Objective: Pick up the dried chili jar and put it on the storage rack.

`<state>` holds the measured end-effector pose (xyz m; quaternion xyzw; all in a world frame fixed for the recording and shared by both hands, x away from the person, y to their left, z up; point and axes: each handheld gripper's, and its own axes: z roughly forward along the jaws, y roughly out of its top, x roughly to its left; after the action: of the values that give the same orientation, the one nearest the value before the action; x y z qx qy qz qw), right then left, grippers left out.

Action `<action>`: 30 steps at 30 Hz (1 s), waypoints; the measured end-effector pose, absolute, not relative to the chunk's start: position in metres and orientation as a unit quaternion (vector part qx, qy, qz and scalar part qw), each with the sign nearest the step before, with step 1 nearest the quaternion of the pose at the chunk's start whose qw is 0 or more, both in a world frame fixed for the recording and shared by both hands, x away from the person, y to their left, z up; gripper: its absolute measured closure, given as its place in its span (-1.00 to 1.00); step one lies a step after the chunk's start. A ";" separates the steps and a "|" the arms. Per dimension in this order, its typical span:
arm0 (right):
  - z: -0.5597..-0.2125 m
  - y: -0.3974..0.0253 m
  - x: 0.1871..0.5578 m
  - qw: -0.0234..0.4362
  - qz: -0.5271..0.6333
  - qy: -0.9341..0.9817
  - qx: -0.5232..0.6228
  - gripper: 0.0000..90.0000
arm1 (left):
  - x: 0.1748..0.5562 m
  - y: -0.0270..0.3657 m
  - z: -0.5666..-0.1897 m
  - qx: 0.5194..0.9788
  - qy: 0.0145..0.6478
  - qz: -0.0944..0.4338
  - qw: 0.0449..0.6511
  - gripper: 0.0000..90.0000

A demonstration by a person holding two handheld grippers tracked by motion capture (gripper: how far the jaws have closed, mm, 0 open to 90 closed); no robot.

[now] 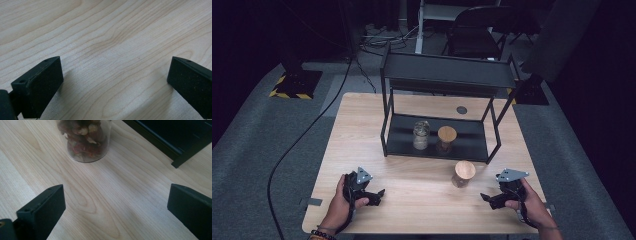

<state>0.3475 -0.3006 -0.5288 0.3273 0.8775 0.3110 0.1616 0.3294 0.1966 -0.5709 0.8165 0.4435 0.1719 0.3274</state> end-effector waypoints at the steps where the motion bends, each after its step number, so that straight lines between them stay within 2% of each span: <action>1: -0.528 -0.299 0.348 0.161 0.311 0.878 0.326 -0.97 | 0.329 0.197 -0.571 0.816 0.443 0.172 0.328 -1.00; 30: -0.516 -0.255 0.365 0.149 0.305 0.897 0.283 -0.96 | 0.329 0.197 -0.571 0.817 0.443 0.172 0.327 -1.00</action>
<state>0.3655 -0.2547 -0.5161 0.2834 0.8967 0.3054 0.1493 0.3294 0.1966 -0.5709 0.8166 0.4431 0.1721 0.3274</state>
